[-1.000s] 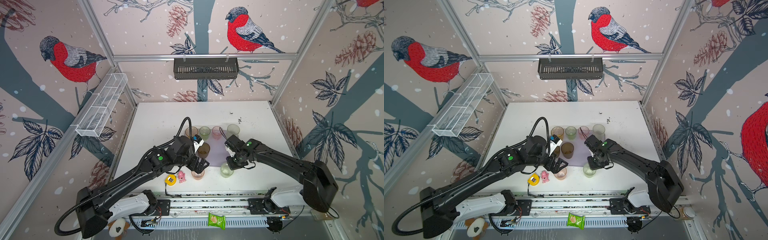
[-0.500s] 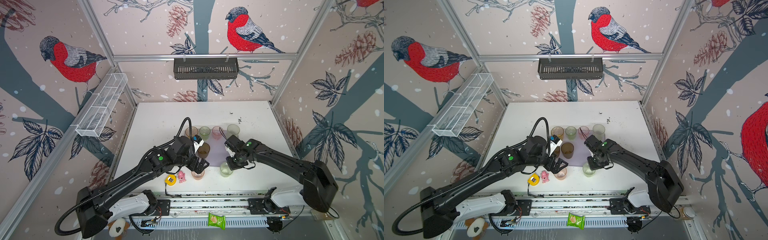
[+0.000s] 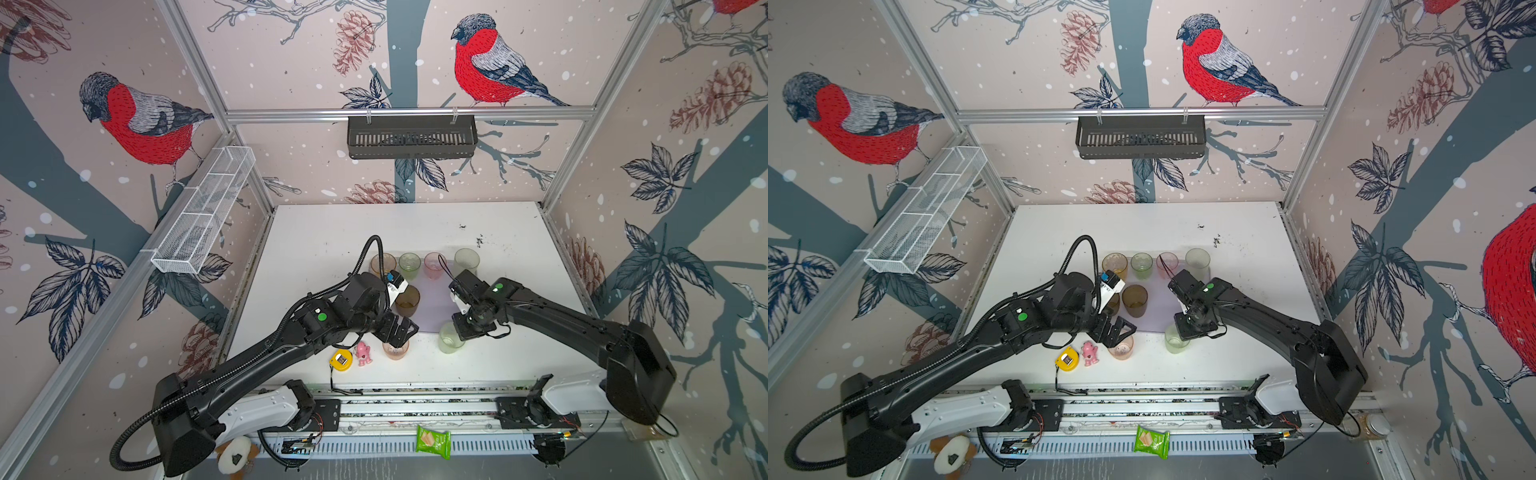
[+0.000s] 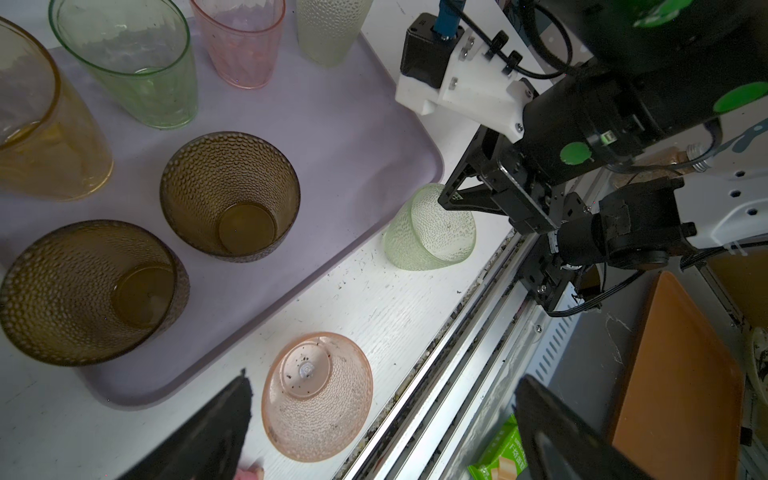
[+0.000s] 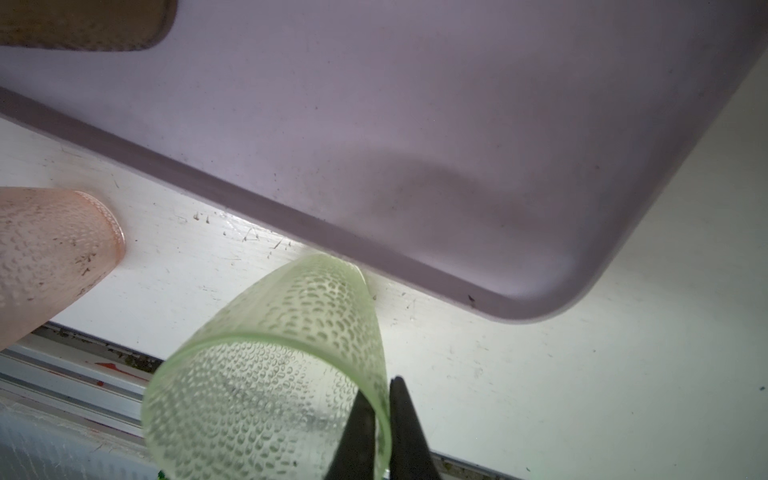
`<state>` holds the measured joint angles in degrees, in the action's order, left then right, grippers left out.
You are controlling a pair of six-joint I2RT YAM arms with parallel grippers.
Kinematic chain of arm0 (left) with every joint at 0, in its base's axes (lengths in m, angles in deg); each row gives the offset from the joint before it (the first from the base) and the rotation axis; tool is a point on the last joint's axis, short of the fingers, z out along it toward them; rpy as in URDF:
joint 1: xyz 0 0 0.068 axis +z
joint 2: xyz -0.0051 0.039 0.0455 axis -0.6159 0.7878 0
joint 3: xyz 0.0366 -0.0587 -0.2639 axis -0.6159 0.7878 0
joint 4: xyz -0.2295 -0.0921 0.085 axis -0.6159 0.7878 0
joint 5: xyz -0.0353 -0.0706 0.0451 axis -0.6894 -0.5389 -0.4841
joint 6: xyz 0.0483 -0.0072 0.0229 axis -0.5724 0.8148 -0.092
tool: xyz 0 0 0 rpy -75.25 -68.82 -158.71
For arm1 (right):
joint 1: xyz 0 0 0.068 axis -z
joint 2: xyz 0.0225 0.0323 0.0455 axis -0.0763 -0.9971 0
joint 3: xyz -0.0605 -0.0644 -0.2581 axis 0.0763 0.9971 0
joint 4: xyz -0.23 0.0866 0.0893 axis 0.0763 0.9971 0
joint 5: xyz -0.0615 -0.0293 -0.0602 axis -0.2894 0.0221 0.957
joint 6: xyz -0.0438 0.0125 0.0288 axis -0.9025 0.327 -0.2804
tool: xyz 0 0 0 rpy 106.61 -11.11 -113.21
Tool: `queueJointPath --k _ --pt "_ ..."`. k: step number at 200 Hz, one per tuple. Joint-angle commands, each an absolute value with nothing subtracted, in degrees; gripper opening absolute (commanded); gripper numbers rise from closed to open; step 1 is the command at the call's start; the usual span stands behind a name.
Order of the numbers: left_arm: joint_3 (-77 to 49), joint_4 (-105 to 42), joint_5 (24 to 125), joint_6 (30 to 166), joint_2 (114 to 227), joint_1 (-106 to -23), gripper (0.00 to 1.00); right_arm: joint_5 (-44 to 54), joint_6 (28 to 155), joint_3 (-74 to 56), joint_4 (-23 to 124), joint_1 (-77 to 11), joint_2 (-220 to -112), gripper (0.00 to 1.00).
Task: Place the glasses into the tray
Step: 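Close the right gripper on the pale green glass rim, then lift the pale green glass and carry it over the tray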
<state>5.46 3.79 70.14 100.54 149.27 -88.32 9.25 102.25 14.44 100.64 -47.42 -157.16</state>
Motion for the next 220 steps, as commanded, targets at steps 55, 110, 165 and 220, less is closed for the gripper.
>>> queueJointPath --k 55,110,165,220 --pt "5.55 1.22 70.19 99.14 149.23 -88.41 0.98 10.3 101.58 12.26 102.68 -47.58 -156.75 0.06" --pt "5.75 0.78 72.3 99.02 147.64 -88.38 0.98 11.78 101.07 8.14 105.41 -47.62 -157.19 0.04" --pt "6.45 0.43 72.47 99.48 147.21 -88.38 0.98 14.88 98.9 2.56 109.07 -47.49 -159.57 0.03" --pt "6.83 0.7 72.98 99.85 146.36 -88.38 0.98 15.93 97.4 -1.44 109.87 -47.02 -162.62 0.03"
